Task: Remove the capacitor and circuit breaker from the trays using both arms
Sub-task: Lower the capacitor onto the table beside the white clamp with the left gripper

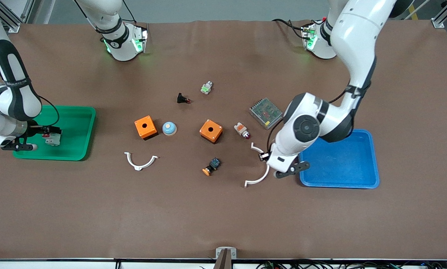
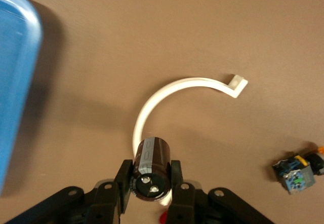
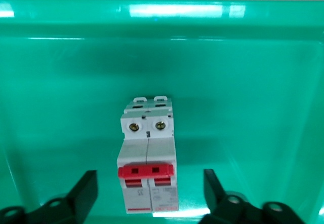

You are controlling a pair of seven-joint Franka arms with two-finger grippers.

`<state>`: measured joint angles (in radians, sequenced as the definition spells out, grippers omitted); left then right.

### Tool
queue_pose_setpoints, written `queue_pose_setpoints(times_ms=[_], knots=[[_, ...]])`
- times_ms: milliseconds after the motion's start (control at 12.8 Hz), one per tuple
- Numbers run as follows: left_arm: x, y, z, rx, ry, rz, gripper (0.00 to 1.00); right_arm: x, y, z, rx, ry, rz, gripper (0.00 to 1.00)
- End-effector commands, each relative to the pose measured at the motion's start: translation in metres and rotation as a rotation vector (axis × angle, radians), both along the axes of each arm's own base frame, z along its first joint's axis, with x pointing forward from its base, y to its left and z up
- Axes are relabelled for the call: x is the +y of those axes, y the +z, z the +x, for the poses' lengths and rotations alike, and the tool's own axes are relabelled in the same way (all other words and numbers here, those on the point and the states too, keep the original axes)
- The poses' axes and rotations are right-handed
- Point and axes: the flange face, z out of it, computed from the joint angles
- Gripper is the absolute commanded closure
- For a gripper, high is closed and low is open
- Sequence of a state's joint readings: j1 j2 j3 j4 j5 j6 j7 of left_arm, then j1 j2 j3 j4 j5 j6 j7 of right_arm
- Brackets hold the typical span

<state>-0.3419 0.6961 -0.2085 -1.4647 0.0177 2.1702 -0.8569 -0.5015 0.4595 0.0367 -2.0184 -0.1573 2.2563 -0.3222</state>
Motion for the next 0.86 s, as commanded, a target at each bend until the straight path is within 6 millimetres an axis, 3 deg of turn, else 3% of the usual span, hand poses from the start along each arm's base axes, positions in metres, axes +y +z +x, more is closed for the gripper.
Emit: queue_pose_setpoints(times_ms=[0, 157, 235, 392, 548, 627, 783], knots=[[-0.033, -0.023, 0.014, -0.016, 0.033, -0.036, 1.00, -0.011, -0.004, -0.009, 0.003, -0.009, -0.010, 0.53], [-0.047, -0.045, 0.007, -0.021, 0.042, -0.041, 0.95, -0.016, 0.000, -0.007, -0.003, -0.017, -0.015, 0.88], [-0.048, -0.053, 0.005, -0.014, 0.049, -0.032, 0.79, -0.019, 0.007, -0.001, -0.012, -0.024, -0.022, 0.96], [-0.038, -0.056, 0.009, -0.016, 0.040, -0.022, 0.53, -0.021, 0.025, 0.006, -0.020, -0.030, -0.026, 0.99], [-0.040, -0.056, 0.008, -0.015, 0.039, -0.024, 0.31, -0.014, 0.067, 0.014, -0.018, -0.020, -0.031, 0.99], [-0.038, -0.046, 0.011, -0.028, 0.038, -0.027, 0.00, 0.000, 0.094, 0.021, -0.040, -0.002, -0.038, 0.99], [-0.026, 0.000, 0.022, -0.069, 0.056, -0.043, 0.00, 0.036, 0.139, 0.034, -0.085, 0.025, -0.061, 0.99]])
